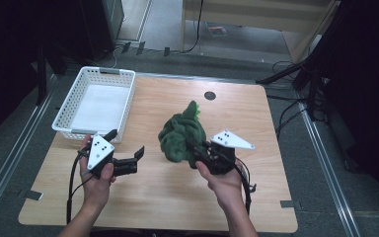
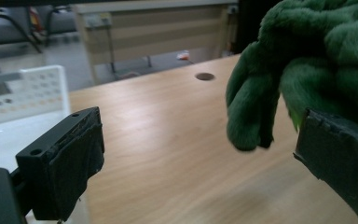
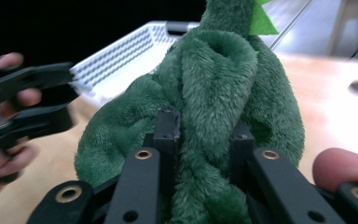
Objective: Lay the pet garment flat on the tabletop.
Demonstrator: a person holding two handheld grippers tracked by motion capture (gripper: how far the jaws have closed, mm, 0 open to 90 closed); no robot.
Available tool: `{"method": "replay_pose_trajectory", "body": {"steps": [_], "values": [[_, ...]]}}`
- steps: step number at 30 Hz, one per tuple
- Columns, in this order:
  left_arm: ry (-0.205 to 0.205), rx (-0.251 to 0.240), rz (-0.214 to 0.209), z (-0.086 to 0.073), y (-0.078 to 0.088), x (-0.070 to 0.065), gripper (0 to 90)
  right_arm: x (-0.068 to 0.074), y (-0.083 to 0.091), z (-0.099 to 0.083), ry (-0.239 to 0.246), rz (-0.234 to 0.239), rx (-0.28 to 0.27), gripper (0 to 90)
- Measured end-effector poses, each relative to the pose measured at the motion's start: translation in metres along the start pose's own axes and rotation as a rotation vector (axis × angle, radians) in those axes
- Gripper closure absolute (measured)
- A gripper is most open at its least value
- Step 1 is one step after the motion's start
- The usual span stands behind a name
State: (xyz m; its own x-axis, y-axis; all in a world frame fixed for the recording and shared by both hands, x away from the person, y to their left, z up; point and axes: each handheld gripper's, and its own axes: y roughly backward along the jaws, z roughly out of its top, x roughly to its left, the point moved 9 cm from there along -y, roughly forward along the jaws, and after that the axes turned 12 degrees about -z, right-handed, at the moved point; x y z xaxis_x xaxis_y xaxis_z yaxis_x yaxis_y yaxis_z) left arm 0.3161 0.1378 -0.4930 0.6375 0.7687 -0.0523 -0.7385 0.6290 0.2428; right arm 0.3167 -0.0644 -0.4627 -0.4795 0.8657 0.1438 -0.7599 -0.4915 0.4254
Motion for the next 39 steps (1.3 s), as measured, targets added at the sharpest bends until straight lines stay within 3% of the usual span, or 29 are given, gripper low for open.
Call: {"method": "replay_pose_trajectory", "body": {"steps": [1, 2, 3, 6, 9, 11, 14, 15, 16, 17, 19, 20, 21, 23, 24, 25, 26, 27, 30, 31, 32, 34, 35, 37, 39], "values": [[-0.006, 0.007, -0.015, -0.004, -0.002, -0.002, 1.1, 0.0, 0.0, 0.0, 0.0, 0.0, 0.0, 70.7], [-0.014, 0.017, -0.033, -0.011, -0.004, -0.006, 1.1, 0.001, -0.005, -0.021, 0.042, 0.02, 0.071, 60.9], [-0.021, 0.045, -0.058, -0.022, -0.01, -0.009, 1.1, 0.001, -0.007, -0.027, 0.058, 0.036, 0.077, 57.8], [0.002, 0.078, -0.089, -0.034, -0.015, -0.012, 1.1, -0.004, -0.005, -0.034, 0.0, 0.093, 0.054, 46.4], [0.015, 0.082, -0.117, -0.038, -0.018, -0.019, 1.1, -0.016, 0.001, -0.026, 0.01, 0.033, 0.02, 43.8], [0.011, 0.091, -0.128, -0.039, -0.019, -0.023, 1.1, -0.019, 0.003, -0.023, 0.001, 0.029, 0.014, 43.4], [0.001, 0.149, -0.198, -0.05, -0.03, -0.043, 1.1, -0.025, 0.008, -0.025, 0.016, 0.047, -0.003, 38.6], [0.001, 0.149, -0.198, -0.05, -0.03, -0.043, 1.1, -0.024, 0.009, -0.026, 0.011, 0.063, -0.008, 35.6], [0.027, 0.192, -0.249, -0.059, -0.036, -0.054, 1.1, -0.023, 0.008, -0.028, -0.002, 0.084, -0.008, 32.4], [0.041, 0.221, -0.267, -0.064, -0.04, -0.059, 1.1, -0.022, 0.006, -0.03, -0.02, 0.092, 0.002, 27.5], [0.067, 0.283, -0.259, -0.076, -0.046, -0.067, 1.1, -0.024, -0.003, -0.039, -0.036, 0.046, 0.044, 15.1], [0.067, 0.283, -0.259, -0.076, -0.046, -0.067, 1.1, -0.024, -0.003, -0.039, -0.036, 0.046, 0.044, 15.1], [0.045, 0.323, -0.262, -0.084, -0.05, -0.076, 1.1, -0.021, -0.012, -0.05, -0.02, 0.029, 0.097, 12.5], [0.025, 0.352, -0.232, -0.088, -0.052, -0.078, 1.3, -0.019, -0.016, -0.06, 0.018, -0.005, 0.134, 12.6], [0.022, 0.357, -0.202, -0.089, -0.053, -0.076, 5.8, -0.019, -0.017, -0.064, 0.027, -0.011, 0.145, 12.8], [0.022, 0.357, -0.202, -0.089, -0.053, -0.076, 15.8, -0.019, -0.016, -0.067, 0.023, -0.008, 0.152, 13.1], [0.017, 0.362, -0.167, -0.09, -0.053, -0.072, 15.8, -0.019, -0.016, -0.067, 0.023, -0.008, 0.152, 13.1], [0.018, 0.384, -0.15, -0.093, -0.053, -0.067, 27.9, -0.02, -0.016, -0.073, -0.007, 0.009, 0.16, 14.0], [0.048, 0.393, -0.148, -0.094, -0.052, -0.061, 49.8, -0.022, -0.015, -0.077, -0.038, 0.024, 0.166, 13.7], [0.068, 0.389, -0.151, -0.094, -0.051, -0.057, 49.8, -0.022, -0.015, -0.079, -0.053, 0.025, 0.17, 13.1], [0.104, 0.378, -0.164, -0.091, -0.049, -0.05, 63.3, -0.018, -0.016, -0.083, -0.024, 0.027, 0.189, 13.0], [0.111, 0.37, -0.166, -0.089, -0.047, -0.046, 71.8, -0.016, -0.017, -0.085, -0.012, 0.021, 0.195, 13.0], [0.12, 0.347, -0.17, -0.084, -0.044, -0.04, 76.2, -0.012, -0.021, -0.089, 0.038, 0.001, 0.206, 16.5], [0.127, 0.322, -0.174, -0.078, -0.041, -0.035, 81.9, -0.014, -0.025, -0.094, 0.08, -0.058, 0.225, 28.0], [0.134, 0.303, -0.172, -0.073, -0.037, -0.029, 85.9, -0.023, -0.027, -0.097, 0.074, -0.123, 0.217, 46.8]]}}
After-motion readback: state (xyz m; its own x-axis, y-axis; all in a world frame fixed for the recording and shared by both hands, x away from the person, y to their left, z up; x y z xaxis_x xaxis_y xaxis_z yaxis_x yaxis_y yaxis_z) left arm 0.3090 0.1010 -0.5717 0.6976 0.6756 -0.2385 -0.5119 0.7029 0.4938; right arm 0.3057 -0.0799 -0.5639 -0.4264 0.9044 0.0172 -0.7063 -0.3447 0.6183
